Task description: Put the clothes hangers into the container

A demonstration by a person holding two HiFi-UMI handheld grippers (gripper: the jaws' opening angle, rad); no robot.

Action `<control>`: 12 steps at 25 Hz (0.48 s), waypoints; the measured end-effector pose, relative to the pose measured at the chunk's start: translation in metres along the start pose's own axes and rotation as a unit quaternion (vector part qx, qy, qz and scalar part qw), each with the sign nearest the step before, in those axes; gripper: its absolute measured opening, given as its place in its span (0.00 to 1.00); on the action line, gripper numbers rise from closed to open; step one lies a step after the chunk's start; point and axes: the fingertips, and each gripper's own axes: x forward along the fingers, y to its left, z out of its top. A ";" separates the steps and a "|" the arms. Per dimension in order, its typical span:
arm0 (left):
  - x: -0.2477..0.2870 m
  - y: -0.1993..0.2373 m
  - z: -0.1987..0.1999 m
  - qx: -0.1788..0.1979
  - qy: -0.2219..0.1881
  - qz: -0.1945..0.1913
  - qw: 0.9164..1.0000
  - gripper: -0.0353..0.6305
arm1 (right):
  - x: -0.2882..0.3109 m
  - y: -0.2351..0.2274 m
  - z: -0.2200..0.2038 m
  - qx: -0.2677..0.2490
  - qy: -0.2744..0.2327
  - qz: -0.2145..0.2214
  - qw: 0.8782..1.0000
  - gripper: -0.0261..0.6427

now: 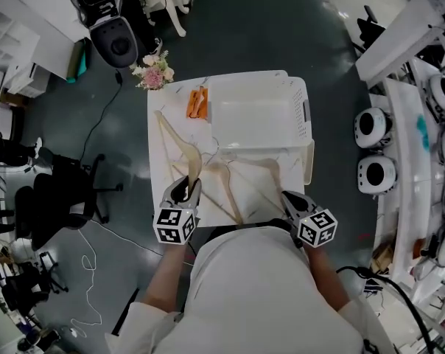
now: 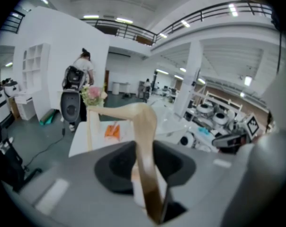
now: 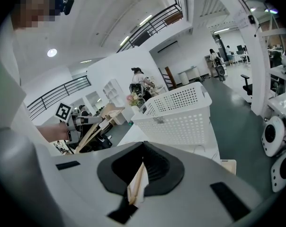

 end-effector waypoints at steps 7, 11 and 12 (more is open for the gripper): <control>0.004 -0.034 0.041 0.056 -0.005 -0.054 0.997 0.22 | -0.009 -0.003 -0.002 0.009 -0.014 -0.014 1.000 0.04; 0.016 -0.059 0.056 0.087 0.000 -0.102 0.991 0.22 | -0.014 -0.008 -0.006 0.016 -0.019 -0.025 0.999 0.04; 0.020 -0.065 0.059 0.098 0.004 -0.114 0.989 0.22 | -0.016 -0.009 -0.008 0.018 -0.020 -0.027 0.999 0.04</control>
